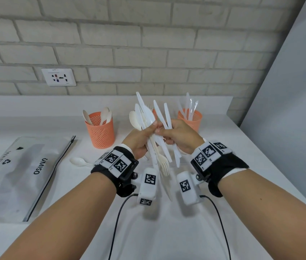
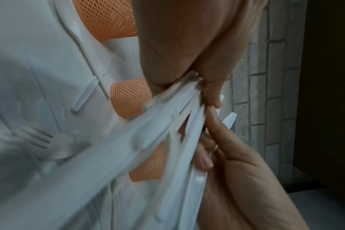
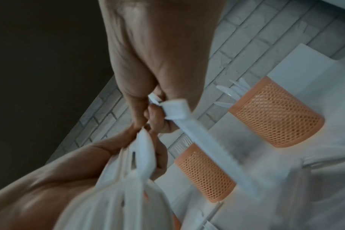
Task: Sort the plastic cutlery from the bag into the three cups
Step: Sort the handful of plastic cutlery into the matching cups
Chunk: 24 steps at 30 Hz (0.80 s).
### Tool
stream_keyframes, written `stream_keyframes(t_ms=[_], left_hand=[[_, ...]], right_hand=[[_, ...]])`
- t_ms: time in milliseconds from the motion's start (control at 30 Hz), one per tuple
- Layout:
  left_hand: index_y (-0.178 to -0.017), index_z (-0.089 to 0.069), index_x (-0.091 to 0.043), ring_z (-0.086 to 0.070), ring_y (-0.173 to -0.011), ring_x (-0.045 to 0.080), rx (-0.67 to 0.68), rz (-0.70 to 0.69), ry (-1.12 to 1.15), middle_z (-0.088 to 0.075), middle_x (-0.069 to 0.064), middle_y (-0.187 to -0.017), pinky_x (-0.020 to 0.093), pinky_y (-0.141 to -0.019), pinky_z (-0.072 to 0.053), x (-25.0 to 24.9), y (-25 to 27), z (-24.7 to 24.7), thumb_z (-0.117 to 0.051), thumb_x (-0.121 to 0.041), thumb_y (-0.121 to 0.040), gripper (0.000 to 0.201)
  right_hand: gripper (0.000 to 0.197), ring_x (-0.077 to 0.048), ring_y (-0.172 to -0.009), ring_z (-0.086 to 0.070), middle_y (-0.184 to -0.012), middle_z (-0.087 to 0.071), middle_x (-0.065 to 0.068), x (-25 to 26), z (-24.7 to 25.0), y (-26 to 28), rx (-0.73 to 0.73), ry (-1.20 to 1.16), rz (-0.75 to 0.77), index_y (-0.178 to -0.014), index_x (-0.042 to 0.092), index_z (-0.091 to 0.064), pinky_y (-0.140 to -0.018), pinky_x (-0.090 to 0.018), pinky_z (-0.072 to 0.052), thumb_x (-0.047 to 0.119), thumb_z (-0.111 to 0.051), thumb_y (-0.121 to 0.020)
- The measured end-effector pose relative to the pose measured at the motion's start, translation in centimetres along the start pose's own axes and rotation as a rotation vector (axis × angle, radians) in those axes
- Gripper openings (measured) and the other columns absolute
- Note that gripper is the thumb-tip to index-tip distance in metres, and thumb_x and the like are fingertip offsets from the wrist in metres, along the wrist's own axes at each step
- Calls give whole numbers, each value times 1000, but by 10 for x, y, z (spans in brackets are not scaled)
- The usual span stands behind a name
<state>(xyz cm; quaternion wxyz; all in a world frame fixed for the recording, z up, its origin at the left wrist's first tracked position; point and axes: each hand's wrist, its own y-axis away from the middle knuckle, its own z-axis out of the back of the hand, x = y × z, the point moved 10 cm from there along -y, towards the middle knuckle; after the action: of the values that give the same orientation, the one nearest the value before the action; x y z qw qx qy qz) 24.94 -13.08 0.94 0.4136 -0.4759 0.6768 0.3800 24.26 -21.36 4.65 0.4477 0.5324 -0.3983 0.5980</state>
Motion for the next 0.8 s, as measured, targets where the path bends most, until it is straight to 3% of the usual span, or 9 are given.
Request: stream_keyframes(t_ms=[200, 333, 433, 533, 600, 667, 700, 733, 800], left_hand=[[-77, -62, -5, -66, -56, 17, 6, -49, -50, -62, 5, -64, 27, -59, -57, -8, -2, -1, -48, -19, -95, 27], [-89, -63, -3, -66, -61, 22, -68, -50, -68, -64, 8, -60, 31, -60, -56, -8, -8, 8, -52, -26, -93, 26], [-101, -59, 1, -63, -52, 26, -26, 5, -52, -60, 12, -53, 32, -56, -55, -3, -11, 5, -50, -28, -94, 31], [-95, -57, 1, -62, -48, 25, -23, 44, -59, -61, 13, -54, 33, -53, -56, -1, -11, 6, -52, -22, -93, 23], [-104, -58, 2, -65, -63, 28, -50, 30, -36, -67, 16, -71, 40, -66, -58, -2, -13, 11, -56, -17, -91, 23], [-119, -57, -1, -63, -88, 28, -106, 23, 4, -66, 16, -98, 45, -90, -52, -2, -16, 21, -59, -14, -89, 32], [-123, -55, -2, -61, -91, 26, -129, 27, 22, -65, 13, -101, 44, -95, -49, -1, -17, 24, -59, -13, -89, 36], [-125, -53, -2, -61, -88, 23, -142, 27, 38, -65, 9, -97, 43, -95, -49, -1, -18, 27, -58, -12, -90, 37], [-125, -53, -1, -60, -77, 18, -141, 26, 53, -64, 0, -88, 38, -84, -52, -2, -20, 29, -56, -11, -91, 35]], right_hand=[[31, -13, -55, -44, -67, -47, -6, -1, 1, -4, 19, -182, -67, -105, -7, -59, -48, -21, -40, 20, -50, -95], [36, -12, -45, -49, -64, -50, -6, -8, -4, -4, 58, 42, -84, -110, -7, -54, -49, -27, -43, 25, -41, -99], [28, -11, -40, -47, -61, -48, -5, -13, -13, -4, 115, 198, -85, -120, 7, -47, -44, -25, -42, 24, -33, -102], [29, -19, -55, -53, -68, -54, -9, -16, -18, -3, 176, 219, -112, -126, 15, -43, -53, -29, -49, 26, -31, -102], [35, -22, -78, -59, -91, -63, -12, -10, -15, -4, 173, 346, -86, -127, 12, -46, -69, -27, -48, 29, -29, -102], [42, -23, -110, -54, -124, -55, -12, 2, 2, -8, 40, 576, -48, -126, 11, -53, -88, -27, -41, 34, -27, -101], [45, -24, -116, -51, -129, -52, -13, 11, 15, -10, -75, 672, -19, -120, 10, -59, -94, -30, -38, 36, -27, -101], [47, -26, -112, -54, -123, -56, -15, 23, 27, -10, -198, 737, 33, -112, 8, -63, -93, -33, -40, 37, -28, -101], [47, -24, -77, -62, -82, -65, -13, 53, 44, -3, -412, 783, 230, -98, 4, -64, -71, -35, -47, 37, -31, -100]])
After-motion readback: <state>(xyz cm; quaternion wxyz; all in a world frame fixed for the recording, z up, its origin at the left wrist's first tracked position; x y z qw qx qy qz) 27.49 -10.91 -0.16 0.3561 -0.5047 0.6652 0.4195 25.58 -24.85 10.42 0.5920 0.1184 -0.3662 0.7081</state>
